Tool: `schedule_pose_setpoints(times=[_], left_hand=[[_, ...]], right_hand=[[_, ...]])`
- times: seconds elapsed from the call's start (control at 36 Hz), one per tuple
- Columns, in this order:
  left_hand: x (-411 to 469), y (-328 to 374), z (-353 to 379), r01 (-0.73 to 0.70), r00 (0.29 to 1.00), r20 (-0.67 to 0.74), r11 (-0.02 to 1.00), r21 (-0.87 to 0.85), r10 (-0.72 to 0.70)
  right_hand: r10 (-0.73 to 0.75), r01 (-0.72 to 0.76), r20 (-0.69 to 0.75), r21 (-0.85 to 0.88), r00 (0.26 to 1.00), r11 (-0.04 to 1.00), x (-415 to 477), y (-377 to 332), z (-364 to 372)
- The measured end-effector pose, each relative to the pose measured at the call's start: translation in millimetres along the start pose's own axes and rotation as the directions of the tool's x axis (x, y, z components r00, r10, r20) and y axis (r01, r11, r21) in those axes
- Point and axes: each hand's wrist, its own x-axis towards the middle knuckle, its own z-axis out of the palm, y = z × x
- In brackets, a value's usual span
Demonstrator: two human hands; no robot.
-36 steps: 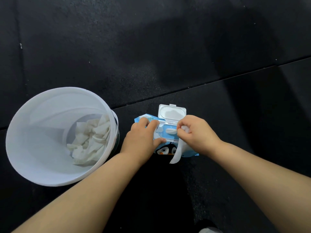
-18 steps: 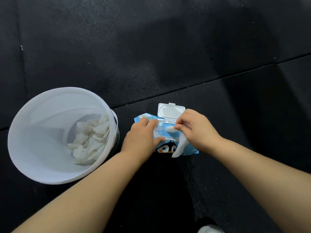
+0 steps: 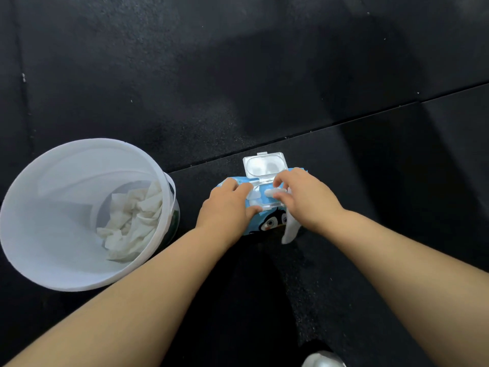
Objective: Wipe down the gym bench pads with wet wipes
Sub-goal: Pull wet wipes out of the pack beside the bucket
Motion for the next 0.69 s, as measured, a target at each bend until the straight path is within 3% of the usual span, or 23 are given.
schedule_pose_setpoints(times=[0.08,0.22,0.47,0.58,0.69], left_hand=[[3,2,1,0.008,1.0,-0.013,1.0,0.008,-0.008],[6,4,3,0.025,0.999,-0.038,1.0,-0.013,-0.025],[11,5,4,0.033,0.999,-0.035,0.999,0.008,-0.033],[11,6,6,0.026,0.999,-0.026,0.999,0.024,-0.025],[10,5,5,0.008,1.0,-0.02,0.999,0.038,-0.008]], right_hand=[[-0.029,0.029,-0.052,-0.01,0.998,1.0,4,-1,-1],[-0.045,0.059,-0.111,0.128,0.993,0.99,1,4,-6],[0.039,0.034,-0.195,0.355,0.98,0.934,-8,19,-11],[0.052,-0.008,-0.127,0.325,0.991,0.946,-5,16,-14],[-0.03,0.028,0.01,0.101,1.0,0.994,0,7,-14]])
